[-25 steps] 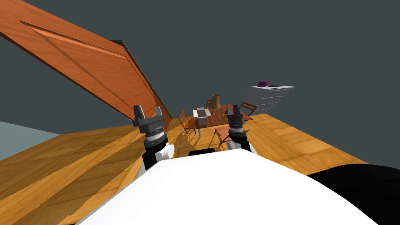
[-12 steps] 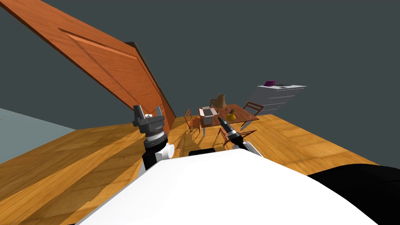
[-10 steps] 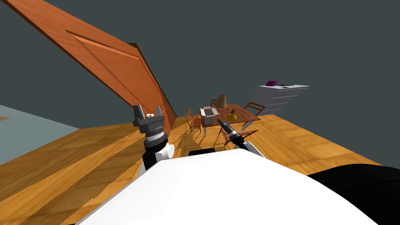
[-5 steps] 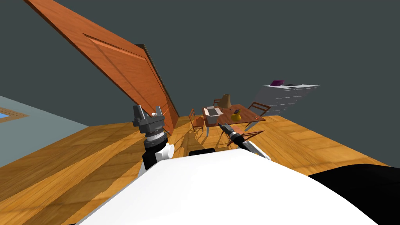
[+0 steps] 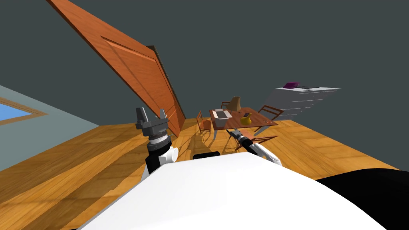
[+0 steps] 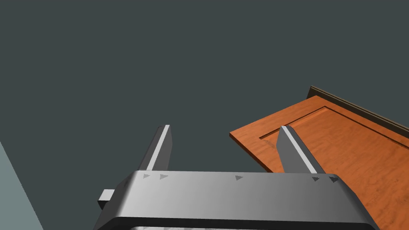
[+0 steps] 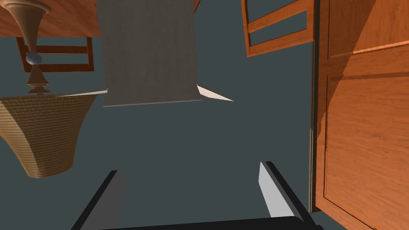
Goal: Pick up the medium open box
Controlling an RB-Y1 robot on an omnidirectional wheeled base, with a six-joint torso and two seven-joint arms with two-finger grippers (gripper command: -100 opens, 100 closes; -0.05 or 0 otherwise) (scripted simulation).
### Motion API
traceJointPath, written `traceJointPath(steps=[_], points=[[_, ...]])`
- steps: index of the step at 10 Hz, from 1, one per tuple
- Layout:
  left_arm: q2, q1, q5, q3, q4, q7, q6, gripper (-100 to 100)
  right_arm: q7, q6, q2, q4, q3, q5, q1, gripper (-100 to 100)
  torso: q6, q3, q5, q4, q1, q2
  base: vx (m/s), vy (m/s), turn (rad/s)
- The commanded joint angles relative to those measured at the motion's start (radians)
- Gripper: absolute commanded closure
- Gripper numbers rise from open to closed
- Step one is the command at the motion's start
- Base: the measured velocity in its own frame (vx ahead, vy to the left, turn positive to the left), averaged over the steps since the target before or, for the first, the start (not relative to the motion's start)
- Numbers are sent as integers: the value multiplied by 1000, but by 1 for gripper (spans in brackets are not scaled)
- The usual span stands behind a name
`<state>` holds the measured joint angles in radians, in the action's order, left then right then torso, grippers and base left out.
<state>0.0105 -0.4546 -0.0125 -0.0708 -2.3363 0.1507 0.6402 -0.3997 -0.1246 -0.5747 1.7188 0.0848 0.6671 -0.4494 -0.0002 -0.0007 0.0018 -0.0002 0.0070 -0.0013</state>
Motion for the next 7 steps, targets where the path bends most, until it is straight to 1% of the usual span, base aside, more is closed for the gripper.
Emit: traceJointPath(steps=[1,2,3,4,5,7], points=[[0,0,0,0,0,0,0,0,-48,27,-43,-45,-2,50,-1,-100,0,0,0,0,0,0,20,126,120],[0,0,0,0,0,0,0,0,-76,42,-70,-69,2,79,12,-100,0,0,0,0,1,0,16,121,141],[0,0,0,0,0,0,0,0,-77,42,-70,-79,2,79,12,-100,0,0,0,0,0,0,23,63,26],[0,0,0,0,0,0,0,0,-106,55,-95,-113,6,107,26,-100,1,0,0,0,-3,0,27,40,66],[0,0,0,0,0,0,0,0,-106,55,-95,-113,6,107,26,-100,0,0,-1,0,-4,0,21,27,43],[0,0,0,0,0,0,0,0,-167,73,-145,-175,18,159,55,-100,0,0,-1,0,-5,1,21,49,110]])
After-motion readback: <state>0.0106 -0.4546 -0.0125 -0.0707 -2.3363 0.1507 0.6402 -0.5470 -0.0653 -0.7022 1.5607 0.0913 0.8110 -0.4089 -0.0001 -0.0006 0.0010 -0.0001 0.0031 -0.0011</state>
